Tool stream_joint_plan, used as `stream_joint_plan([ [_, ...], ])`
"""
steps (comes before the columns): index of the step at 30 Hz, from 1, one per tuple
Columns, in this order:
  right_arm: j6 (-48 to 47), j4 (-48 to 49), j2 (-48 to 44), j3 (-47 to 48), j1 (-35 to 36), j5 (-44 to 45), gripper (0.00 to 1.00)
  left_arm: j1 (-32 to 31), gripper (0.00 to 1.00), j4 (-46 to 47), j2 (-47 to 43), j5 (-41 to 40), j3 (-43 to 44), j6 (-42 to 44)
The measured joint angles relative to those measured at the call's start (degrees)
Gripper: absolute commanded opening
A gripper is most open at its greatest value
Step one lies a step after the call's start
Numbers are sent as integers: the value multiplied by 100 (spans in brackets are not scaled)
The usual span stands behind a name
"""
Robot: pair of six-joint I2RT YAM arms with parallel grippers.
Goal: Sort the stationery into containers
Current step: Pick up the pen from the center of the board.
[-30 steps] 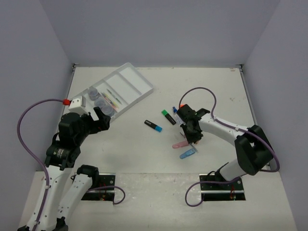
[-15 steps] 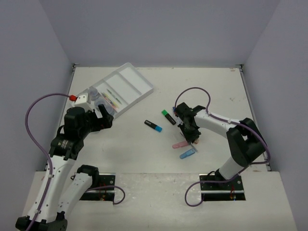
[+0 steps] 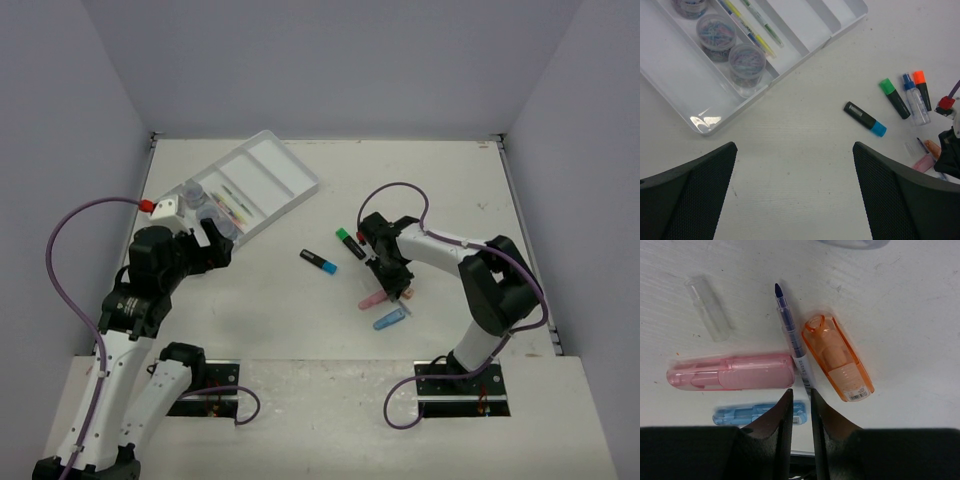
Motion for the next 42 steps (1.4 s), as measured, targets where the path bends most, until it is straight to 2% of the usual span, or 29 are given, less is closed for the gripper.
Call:
stream_joint_plan([
  [16, -8, -26, 225, 126, -5, 273, 24, 0, 100, 27, 57, 3, 0, 5],
  [28, -19, -34, 472, 309, -6, 262, 16, 0, 100, 150, 11, 5, 2, 4],
  [32, -29, -36, 498, 356, -9, 245, 0, 0, 100, 165, 10, 5, 6, 0],
  [38, -1, 27, 380, 402, -9, 324, 0, 0, 100, 308, 51, 283, 24, -108],
  [42, 86, -131, -159, 617, -9, 476, 0, -13, 100, 683, 339, 646, -13, -469],
])
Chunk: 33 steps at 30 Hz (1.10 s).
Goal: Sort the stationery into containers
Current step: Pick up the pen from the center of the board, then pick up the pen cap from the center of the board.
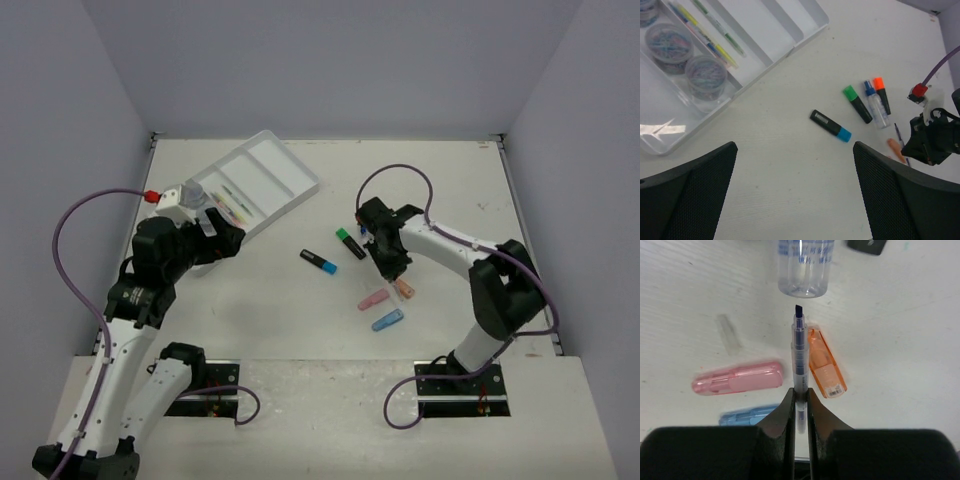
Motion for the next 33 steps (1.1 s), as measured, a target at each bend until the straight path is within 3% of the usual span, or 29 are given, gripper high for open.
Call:
stream_joint_plan([
  [3, 94, -119, -629, 211, 0, 174, 0, -296, 100, 359, 360, 97, -101, -413],
  [6, 228, -235, -1343, 306, 0, 399, 0, -1322, 100, 649, 851, -204, -119, -843],
  [11, 647, -115, -2719, 169, -51, 1042, 0, -3280, 100, 952, 2346, -1420, 270, -1709],
  [16, 973, 349, -4264, -287, -331, 1300, 0, -4417, 98, 1140, 3933, -2470, 703, -2633],
  [23, 1248, 721, -5151, -860, -446, 1405, 0, -5137, 87, 294, 5779, -3292, 2252, -3994],
  [33, 1328, 1085, -5618, -1345, -446, 1200, 0, -5193, 68, -1357, 7409, -3453, 4285, -5069],
])
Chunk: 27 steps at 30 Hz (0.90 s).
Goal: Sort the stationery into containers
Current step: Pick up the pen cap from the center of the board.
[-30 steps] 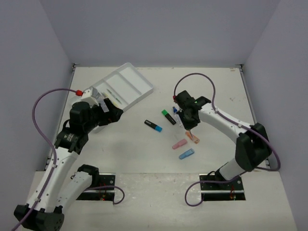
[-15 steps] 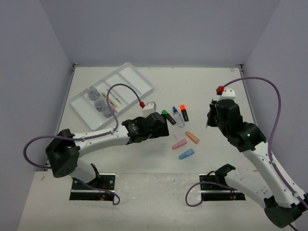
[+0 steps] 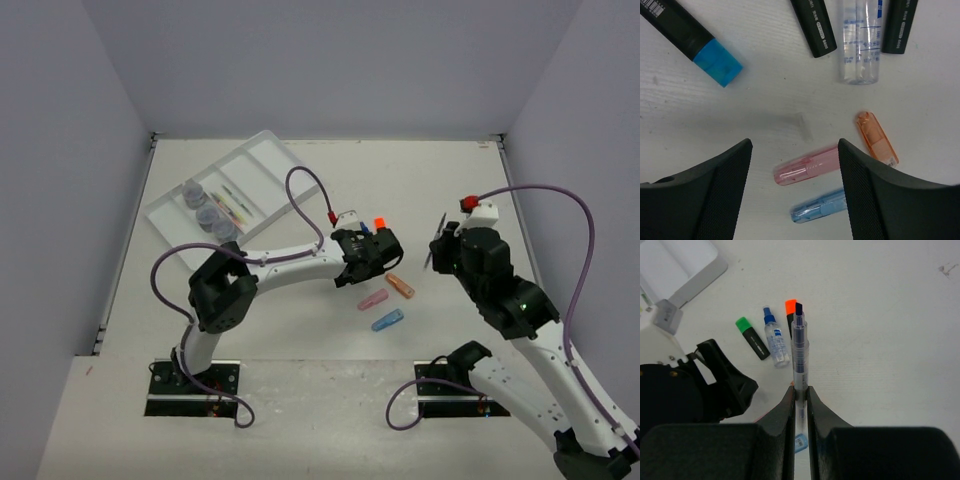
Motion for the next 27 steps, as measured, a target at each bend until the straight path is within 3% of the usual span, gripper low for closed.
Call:
stream_joint_plan([
  [6, -1, 113, -269, 0, 0, -49, 0, 44, 55, -445, 629, 48, 592, -93],
  [10, -1, 157, -505, -35, 0, -52, 0, 177, 39, -479, 836, 280, 734, -65],
  [27, -31, 388, -756, -149, 0, -340, 0, 461, 39, -474, 1283, 919, 897, 9],
])
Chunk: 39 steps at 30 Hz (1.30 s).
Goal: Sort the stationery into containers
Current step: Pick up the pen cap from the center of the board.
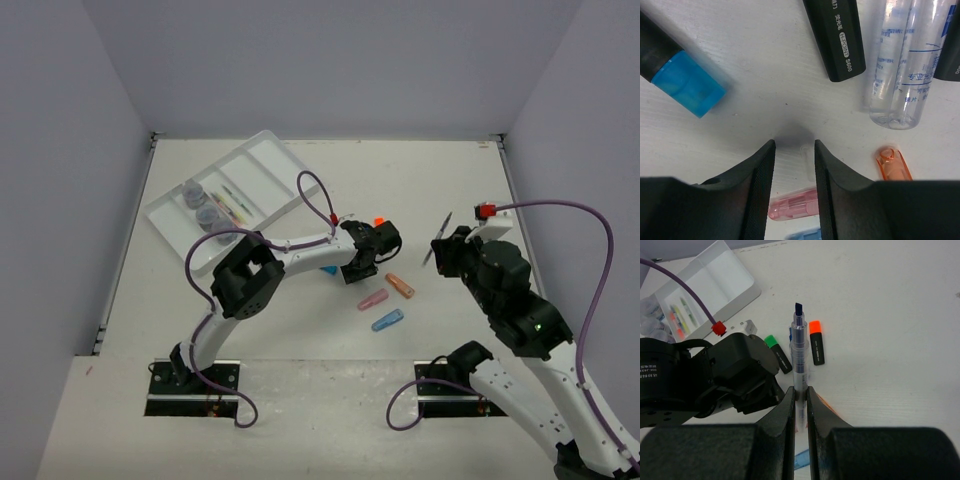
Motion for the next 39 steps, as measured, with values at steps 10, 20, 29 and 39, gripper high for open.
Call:
stream_joint_plan([
  [10, -2, 22, -4, 0, 0, -51, 0, -13, 38, 9, 0, 158, 0, 4],
  [20, -7, 50, -56, 0, 0, -141, 0, -26, 27, 34, 85, 273, 119, 57],
  [29, -18, 59, -76, 0, 0, -154, 0, -26, 9, 79, 149, 343, 192, 140],
  [39, -53, 67, -76, 0, 0, -350, 0, 5, 0, 568, -57, 409, -194, 355],
])
